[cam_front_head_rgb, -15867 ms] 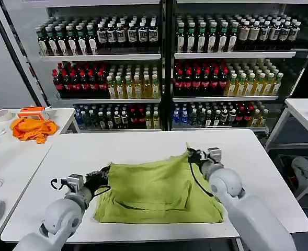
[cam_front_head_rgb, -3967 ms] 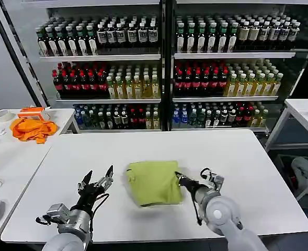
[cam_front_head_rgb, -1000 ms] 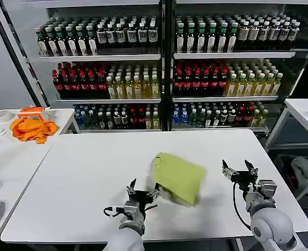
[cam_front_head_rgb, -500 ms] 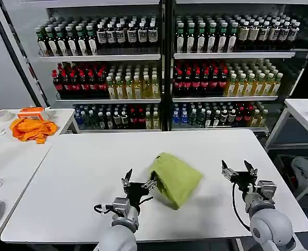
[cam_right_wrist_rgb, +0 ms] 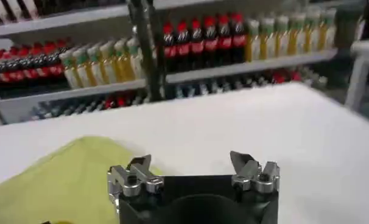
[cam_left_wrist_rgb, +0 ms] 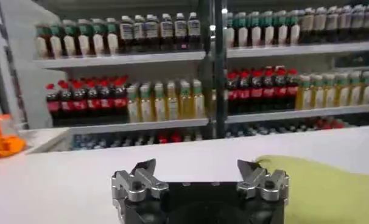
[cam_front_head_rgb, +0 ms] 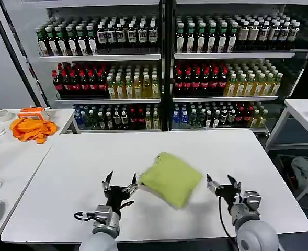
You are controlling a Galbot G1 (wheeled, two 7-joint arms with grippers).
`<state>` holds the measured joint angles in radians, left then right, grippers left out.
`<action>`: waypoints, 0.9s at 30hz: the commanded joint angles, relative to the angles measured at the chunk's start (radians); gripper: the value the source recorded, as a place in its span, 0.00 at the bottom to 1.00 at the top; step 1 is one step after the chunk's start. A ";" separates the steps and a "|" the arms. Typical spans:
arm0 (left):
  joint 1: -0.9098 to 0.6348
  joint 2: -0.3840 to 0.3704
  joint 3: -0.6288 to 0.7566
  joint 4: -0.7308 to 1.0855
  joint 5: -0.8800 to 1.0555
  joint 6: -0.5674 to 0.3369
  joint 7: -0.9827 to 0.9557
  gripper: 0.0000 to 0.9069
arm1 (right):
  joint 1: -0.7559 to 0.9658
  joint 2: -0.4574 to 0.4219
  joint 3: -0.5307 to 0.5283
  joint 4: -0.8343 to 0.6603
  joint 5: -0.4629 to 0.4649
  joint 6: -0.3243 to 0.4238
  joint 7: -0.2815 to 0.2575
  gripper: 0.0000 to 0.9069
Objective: Fold and organize the clothes.
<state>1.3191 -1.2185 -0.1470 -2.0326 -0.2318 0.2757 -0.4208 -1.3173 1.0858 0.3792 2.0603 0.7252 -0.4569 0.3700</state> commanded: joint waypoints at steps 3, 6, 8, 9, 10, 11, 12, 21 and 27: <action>0.095 0.009 -0.071 -0.058 0.057 -0.019 0.013 1.00 | 0.119 0.111 -0.111 -0.142 0.211 -0.025 0.112 1.00; 0.100 0.001 -0.071 -0.058 0.060 -0.020 0.013 1.00 | 0.156 0.133 -0.115 -0.192 0.247 -0.024 0.141 1.00; 0.103 0.000 -0.072 -0.061 0.060 -0.020 0.013 1.00 | 0.181 0.149 -0.116 -0.212 0.274 -0.021 0.152 1.00; 0.105 -0.001 -0.072 -0.062 0.061 -0.020 0.013 1.00 | 0.192 0.155 -0.117 -0.221 0.281 -0.021 0.158 0.92; 0.106 -0.001 -0.072 -0.063 0.061 -0.020 0.013 1.00 | 0.200 0.158 -0.118 -0.227 0.282 -0.020 0.162 0.76; 0.106 -0.001 -0.073 -0.063 0.061 -0.019 0.014 1.00 | 0.215 0.164 -0.121 -0.238 0.282 -0.020 0.166 0.76; 0.109 0.000 -0.073 -0.065 0.062 -0.016 0.015 1.00 | 0.225 0.167 -0.122 -0.246 0.284 -0.020 0.171 0.58; 0.116 -0.004 -0.068 -0.068 0.064 -0.015 0.024 1.00 | 0.286 0.193 -0.137 -0.277 0.298 -0.012 0.201 0.00; 0.109 -0.004 -0.066 -0.063 0.062 -0.014 0.025 1.00 | 0.332 0.187 -0.136 -0.323 0.286 -0.005 0.200 0.00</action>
<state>1.4218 -1.2234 -0.2072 -2.0945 -0.1742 0.2610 -0.3969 -1.0703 1.2537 0.2517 1.8123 0.9879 -0.4632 0.5472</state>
